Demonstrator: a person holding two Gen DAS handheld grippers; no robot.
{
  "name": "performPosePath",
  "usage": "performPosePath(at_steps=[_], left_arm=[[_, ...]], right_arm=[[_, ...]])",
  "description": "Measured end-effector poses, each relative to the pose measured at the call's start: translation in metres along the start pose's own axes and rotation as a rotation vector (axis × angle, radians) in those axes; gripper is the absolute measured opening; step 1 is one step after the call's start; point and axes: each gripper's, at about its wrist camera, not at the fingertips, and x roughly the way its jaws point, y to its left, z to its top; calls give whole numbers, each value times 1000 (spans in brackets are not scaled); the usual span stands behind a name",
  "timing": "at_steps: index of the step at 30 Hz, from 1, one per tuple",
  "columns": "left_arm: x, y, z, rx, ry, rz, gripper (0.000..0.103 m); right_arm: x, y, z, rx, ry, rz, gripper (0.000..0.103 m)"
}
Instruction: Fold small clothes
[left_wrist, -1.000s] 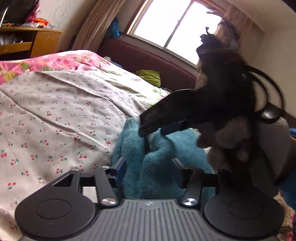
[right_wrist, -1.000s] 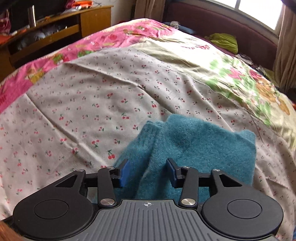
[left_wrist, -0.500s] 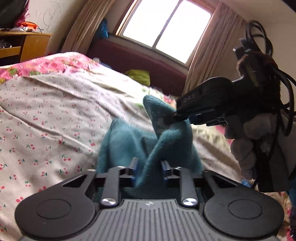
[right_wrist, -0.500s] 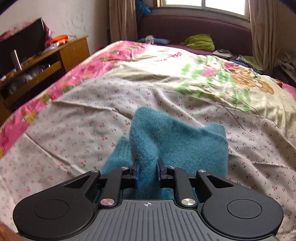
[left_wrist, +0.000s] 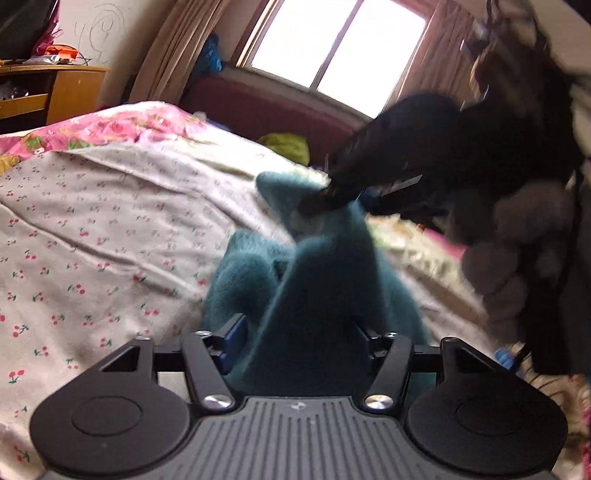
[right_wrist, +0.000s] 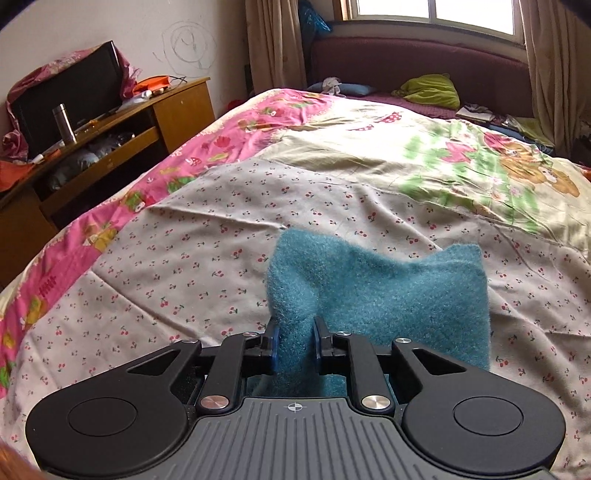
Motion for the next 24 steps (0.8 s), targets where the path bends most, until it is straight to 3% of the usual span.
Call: performPosePath(at_steps=[1, 2, 5, 8, 12, 15, 20, 24], left_arm=[[1, 4, 0, -27, 14, -12, 45], [-1, 11, 1, -65, 12, -17, 40], [-2, 27, 2, -150, 19, -3, 36], [7, 36, -3, -187, 86, 53, 33], [20, 54, -8, -258, 171, 90, 32], [22, 60, -10, -283, 182, 112, 32], [24, 63, -12, -307, 199, 123, 36], [19, 65, -11, -322, 174, 128, 37]], right_arm=[[1, 0, 0, 7, -2, -1, 17], [2, 0, 0, 15, -4, 1, 17], [11, 6, -1, 30, -6, 19, 17], [40, 18, -7, 13, 26, 1, 17], [87, 29, -22, -21, 80, -62, 17], [105, 38, -30, -52, 74, -90, 19], [95, 48, -28, -91, 78, -69, 22], [92, 36, -21, 12, 92, -39, 22]])
